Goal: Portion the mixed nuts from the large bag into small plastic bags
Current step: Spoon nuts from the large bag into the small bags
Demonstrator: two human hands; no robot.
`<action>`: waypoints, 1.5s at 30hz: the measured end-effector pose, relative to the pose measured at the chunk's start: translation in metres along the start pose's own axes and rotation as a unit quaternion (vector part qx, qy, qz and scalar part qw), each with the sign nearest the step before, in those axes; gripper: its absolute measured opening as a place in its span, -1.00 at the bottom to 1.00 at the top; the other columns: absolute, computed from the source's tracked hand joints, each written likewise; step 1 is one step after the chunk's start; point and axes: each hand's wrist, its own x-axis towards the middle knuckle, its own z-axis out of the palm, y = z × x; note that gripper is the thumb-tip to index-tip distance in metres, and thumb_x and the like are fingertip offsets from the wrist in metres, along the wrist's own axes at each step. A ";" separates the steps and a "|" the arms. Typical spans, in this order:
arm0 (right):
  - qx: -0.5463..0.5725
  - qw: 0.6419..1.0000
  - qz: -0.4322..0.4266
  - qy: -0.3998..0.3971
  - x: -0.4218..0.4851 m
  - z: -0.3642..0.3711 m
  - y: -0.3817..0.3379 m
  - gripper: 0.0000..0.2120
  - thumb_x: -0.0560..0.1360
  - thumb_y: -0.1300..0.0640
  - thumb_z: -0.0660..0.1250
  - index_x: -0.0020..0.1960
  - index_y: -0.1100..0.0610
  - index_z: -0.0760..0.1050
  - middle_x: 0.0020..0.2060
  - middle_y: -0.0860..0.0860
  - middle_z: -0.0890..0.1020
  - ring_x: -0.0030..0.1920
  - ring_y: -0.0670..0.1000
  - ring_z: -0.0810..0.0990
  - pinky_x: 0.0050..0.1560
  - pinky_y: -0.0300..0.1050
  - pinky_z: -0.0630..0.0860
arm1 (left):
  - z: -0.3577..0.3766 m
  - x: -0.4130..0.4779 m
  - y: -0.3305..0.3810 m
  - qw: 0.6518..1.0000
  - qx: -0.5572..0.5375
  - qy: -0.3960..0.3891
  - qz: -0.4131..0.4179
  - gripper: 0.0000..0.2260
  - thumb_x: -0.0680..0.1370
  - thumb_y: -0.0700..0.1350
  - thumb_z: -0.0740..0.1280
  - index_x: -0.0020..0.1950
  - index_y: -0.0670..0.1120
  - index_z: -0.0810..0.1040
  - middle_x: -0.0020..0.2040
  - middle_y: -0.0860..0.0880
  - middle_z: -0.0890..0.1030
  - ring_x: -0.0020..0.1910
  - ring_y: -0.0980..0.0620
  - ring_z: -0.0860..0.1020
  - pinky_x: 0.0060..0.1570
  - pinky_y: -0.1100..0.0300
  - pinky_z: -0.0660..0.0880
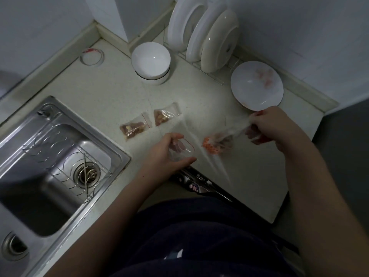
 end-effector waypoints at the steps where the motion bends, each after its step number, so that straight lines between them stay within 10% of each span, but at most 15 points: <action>1: 0.037 0.999 -0.002 0.015 0.001 0.002 0.000 -0.86 0.45 0.41 0.23 -0.26 0.30 0.49 -0.42 0.21 0.54 -0.55 0.08 0.49 -0.49 -0.11 0.57 | 0.000 -0.001 0.000 1.000 -0.001 -0.001 -0.001 -0.47 0.34 0.06 0.57 0.22 0.15 0.41 0.00 0.11 0.60 -0.02 0.15 0.60 0.00 0.25 0.53; 5: 0.044 0.997 -0.038 0.058 0.006 0.005 0.003 -0.91 0.44 0.37 0.29 -0.21 0.29 0.53 -0.46 0.09 0.55 -0.63 -0.15 0.51 -0.61 -0.39 0.38 | -0.001 -0.003 0.000 1.000 -0.011 0.000 -0.006 -0.47 0.34 0.04 0.57 0.22 0.13 0.42 -0.01 0.11 0.60 -0.05 0.19 0.59 -0.08 0.42 0.50; 10: 0.051 0.996 -0.061 0.047 0.009 0.003 0.007 -0.83 0.45 0.27 0.35 0.00 0.35 0.58 -0.28 0.11 0.57 -0.32 0.00 0.53 -0.26 -0.14 0.49 | -0.003 -0.005 -0.001 1.000 -0.016 0.005 -0.007 -0.47 0.35 0.03 0.57 0.23 0.12 0.41 0.03 0.09 0.59 0.00 0.16 0.59 -0.08 0.50 0.46; 14: 0.107 0.987 -0.104 0.053 0.001 0.003 0.010 -0.84 0.47 0.26 0.32 -0.23 0.31 0.59 -0.55 0.02 0.59 -0.51 -0.06 0.53 -0.38 -0.21 0.50 | -0.004 -0.005 0.002 1.000 -0.015 0.004 -0.011 -0.47 0.35 0.04 0.56 0.24 0.12 0.41 0.07 0.09 0.59 0.02 0.20 0.58 -0.11 0.55 0.44; 30: 0.250 0.958 -0.135 0.033 -0.015 0.002 0.025 -0.81 0.51 0.17 0.30 -0.21 0.24 0.58 -0.50 0.00 0.55 -0.50 -0.05 0.48 -0.51 -0.28 0.39 | -0.002 -0.002 0.027 0.998 -0.036 0.041 0.026 -0.50 0.33 0.11 0.53 0.22 0.20 0.46 0.08 0.40 0.52 0.07 0.34 0.50 -0.02 0.50 0.42; 45: 0.237 0.951 -0.199 -0.013 -0.055 0.008 0.014 -0.79 0.51 0.21 0.28 -0.19 0.27 0.64 -0.48 0.07 0.48 -0.48 -0.01 0.40 -0.52 -0.23 0.32 | 0.001 0.002 0.045 0.998 -0.044 0.018 0.046 -0.39 0.37 0.09 0.51 0.40 0.07 0.45 0.26 0.21 0.54 0.22 0.36 0.45 0.19 0.35 0.38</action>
